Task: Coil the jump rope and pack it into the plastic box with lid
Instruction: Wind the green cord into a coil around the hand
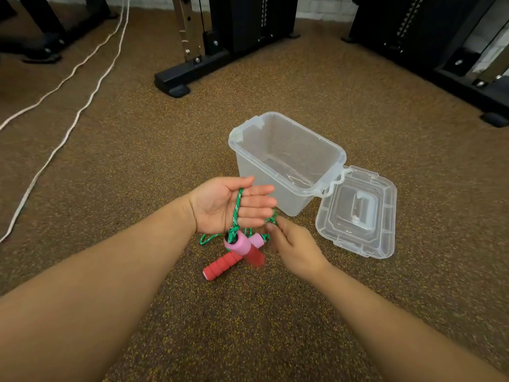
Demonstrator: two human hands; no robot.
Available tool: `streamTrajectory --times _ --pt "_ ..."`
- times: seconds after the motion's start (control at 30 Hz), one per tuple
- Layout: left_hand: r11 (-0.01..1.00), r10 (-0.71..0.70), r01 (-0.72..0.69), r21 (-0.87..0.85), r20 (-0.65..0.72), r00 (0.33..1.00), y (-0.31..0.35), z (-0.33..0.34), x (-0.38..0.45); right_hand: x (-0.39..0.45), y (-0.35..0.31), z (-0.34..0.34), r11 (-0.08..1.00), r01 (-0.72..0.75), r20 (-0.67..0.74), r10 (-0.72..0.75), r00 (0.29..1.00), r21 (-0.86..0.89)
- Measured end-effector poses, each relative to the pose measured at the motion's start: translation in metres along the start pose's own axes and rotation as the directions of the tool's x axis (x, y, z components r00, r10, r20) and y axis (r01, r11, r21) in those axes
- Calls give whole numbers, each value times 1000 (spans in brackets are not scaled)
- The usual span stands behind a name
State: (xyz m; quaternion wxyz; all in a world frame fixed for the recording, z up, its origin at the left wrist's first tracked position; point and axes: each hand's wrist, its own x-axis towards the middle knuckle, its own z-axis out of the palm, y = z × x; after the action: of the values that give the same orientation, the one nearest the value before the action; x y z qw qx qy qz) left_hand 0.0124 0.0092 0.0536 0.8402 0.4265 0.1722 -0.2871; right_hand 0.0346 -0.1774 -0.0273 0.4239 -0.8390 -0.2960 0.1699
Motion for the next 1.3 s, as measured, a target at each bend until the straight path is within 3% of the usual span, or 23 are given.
streamTrajectory --times 0.13,0.23,0.33,0.43,0.7,1.0,1.17,1.3 --pt "973 175 -191 -128 -131 976 2 -8 5 -9 1 -9 946 108 116 -76 990 -304" --pt "940 258 -296 -170 -213 942 8 -10 10 -17 -7 -11 881 251 222 -173 960 -401" --pt "946 260 -301 -120 -274 926 9 -6 14 -17 -25 -9 830 399 245 -324 914 -390" --pt "978 206 -208 23 -296 933 5 -1 17 -10 -49 -13 810 473 211 -424 881 -347" --pt "963 83 -15 268 -244 966 0 6 14 11 -66 -37 904 372 18 -377 926 -212" --pt "864 -216 187 467 9 976 4 28 1 32 -40 -72 965 143 -133 -175 976 -221" --pt "861 -115 86 502 27 993 1 41 -2 28 -23 -60 999 43 -138 -43 990 -3" --pt "935 -30 32 354 -11 999 -1 38 0 21 -5 -42 996 -27 -97 35 995 86"
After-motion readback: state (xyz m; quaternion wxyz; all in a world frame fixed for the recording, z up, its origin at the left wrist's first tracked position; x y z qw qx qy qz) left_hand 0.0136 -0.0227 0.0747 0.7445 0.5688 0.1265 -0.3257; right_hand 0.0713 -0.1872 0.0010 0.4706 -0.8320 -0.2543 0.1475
